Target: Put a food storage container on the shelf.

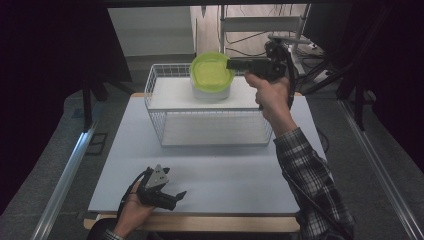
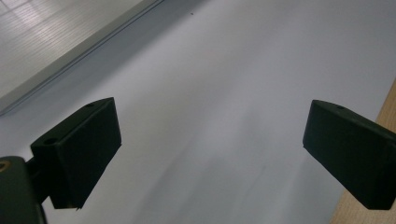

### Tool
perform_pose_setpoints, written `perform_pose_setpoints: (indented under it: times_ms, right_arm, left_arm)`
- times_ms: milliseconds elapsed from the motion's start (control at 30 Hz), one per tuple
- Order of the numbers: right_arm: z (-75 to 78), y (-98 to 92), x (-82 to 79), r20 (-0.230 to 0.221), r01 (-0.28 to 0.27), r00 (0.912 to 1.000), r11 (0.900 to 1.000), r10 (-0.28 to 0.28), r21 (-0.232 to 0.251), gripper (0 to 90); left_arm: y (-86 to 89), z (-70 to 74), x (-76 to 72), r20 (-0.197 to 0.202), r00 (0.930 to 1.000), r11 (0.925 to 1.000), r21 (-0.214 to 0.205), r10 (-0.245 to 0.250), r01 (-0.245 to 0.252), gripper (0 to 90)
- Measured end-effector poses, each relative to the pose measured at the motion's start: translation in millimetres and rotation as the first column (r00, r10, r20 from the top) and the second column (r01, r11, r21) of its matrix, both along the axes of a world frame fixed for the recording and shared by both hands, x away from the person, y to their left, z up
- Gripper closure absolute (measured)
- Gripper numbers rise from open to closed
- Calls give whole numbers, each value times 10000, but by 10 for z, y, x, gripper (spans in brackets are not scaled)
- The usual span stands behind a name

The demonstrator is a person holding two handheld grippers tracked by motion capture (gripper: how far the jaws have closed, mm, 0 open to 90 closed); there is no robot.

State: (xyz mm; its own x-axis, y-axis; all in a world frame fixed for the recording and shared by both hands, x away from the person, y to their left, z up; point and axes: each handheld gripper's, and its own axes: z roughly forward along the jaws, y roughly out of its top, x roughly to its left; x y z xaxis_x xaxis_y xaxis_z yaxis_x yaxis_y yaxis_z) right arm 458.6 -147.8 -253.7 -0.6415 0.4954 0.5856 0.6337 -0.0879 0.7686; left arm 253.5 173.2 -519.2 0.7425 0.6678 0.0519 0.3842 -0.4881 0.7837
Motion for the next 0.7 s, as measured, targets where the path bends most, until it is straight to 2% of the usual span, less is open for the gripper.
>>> perform_pose_setpoints:
  times_ms: [100,300,433,467,533,567,633,700]
  right_arm:
    - [55,69,156,-43,484,9988,9987,-484,-155,819]
    - [22,192,425,-372,1236,9914,9908,-1257,-546,817]
    - [13,227,499,-595,1367,9881,9872,-1418,-824,804]
    - [23,236,511,-677,1518,9850,9835,-1589,-988,793]
    - [36,264,524,-521,1916,9779,9677,-2024,-1636,760]
    - [37,273,531,-430,2036,9758,9626,-2144,-1790,745]
    - [34,289,546,-374,2127,9740,9585,-2236,-1898,737]
    - [25,314,564,-186,2312,9702,9455,-2418,-2291,707]
  left_arm:
    - [0,0,-1,-1,10000,10000,-11,-13,13,41]
    - [3,-6,1,-58,10000,10000,-15,-73,73,41]
    - [0,-10,4,-80,9999,9999,-20,-105,105,41]
    - [-3,-12,4,-92,9999,9999,-5,-125,125,41]
    - [-10,-15,3,-104,9998,9999,43,-165,166,41]
    - [-15,-17,3,-103,9998,9998,59,-182,182,41]
    - [-21,-19,2,-129,9997,9997,87,-207,208,40]
    - [-23,-23,4,-153,9997,9997,98,-213,214,40]
